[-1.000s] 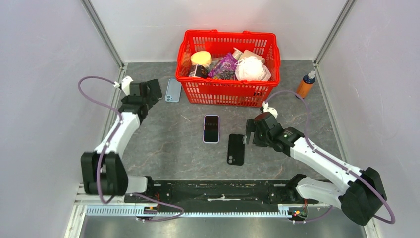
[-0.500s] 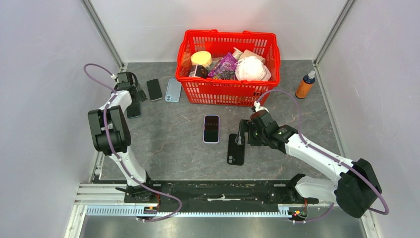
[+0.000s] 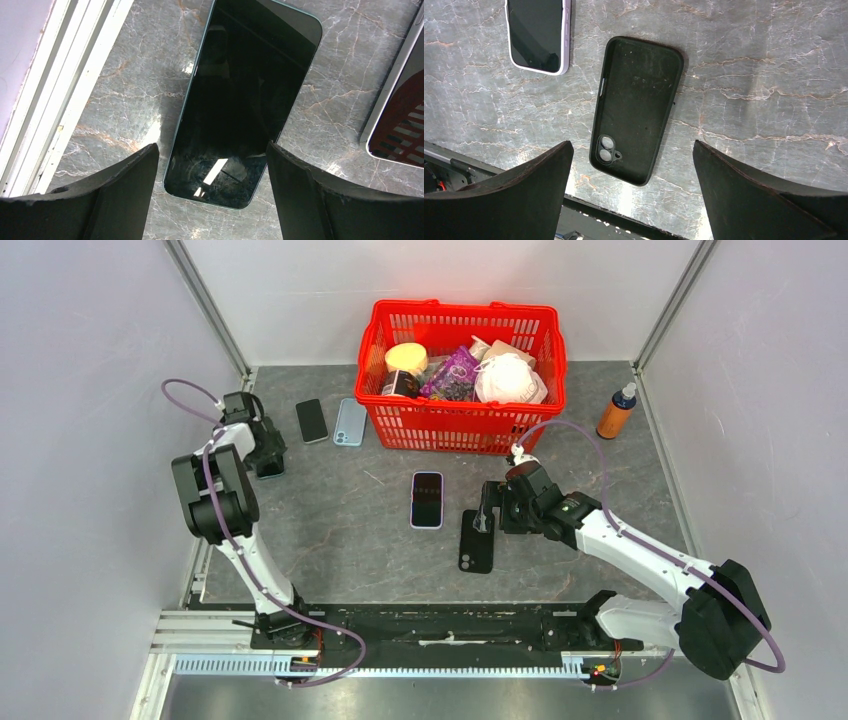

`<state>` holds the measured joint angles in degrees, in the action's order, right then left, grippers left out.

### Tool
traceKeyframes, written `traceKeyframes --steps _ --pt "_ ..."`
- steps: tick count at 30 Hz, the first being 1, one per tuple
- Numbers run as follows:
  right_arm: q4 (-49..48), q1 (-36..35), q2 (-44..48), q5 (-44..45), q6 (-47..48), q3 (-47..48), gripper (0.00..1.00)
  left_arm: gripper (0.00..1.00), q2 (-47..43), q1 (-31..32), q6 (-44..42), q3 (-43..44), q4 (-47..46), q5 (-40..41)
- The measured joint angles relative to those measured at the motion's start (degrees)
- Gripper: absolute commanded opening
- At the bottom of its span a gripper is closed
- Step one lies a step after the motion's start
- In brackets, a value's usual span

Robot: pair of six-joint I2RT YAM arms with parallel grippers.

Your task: Put the phone into the phone case

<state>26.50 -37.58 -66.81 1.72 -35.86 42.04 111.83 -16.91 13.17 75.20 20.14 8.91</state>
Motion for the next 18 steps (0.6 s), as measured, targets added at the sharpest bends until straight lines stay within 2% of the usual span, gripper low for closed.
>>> traceKeyframes --steps 18 --pt "0.00 0.00 0.11 -0.42 0.44 0.00 0.97 0.85 3.32 -0.39 -1.53 4.48 2.51 -6.56"
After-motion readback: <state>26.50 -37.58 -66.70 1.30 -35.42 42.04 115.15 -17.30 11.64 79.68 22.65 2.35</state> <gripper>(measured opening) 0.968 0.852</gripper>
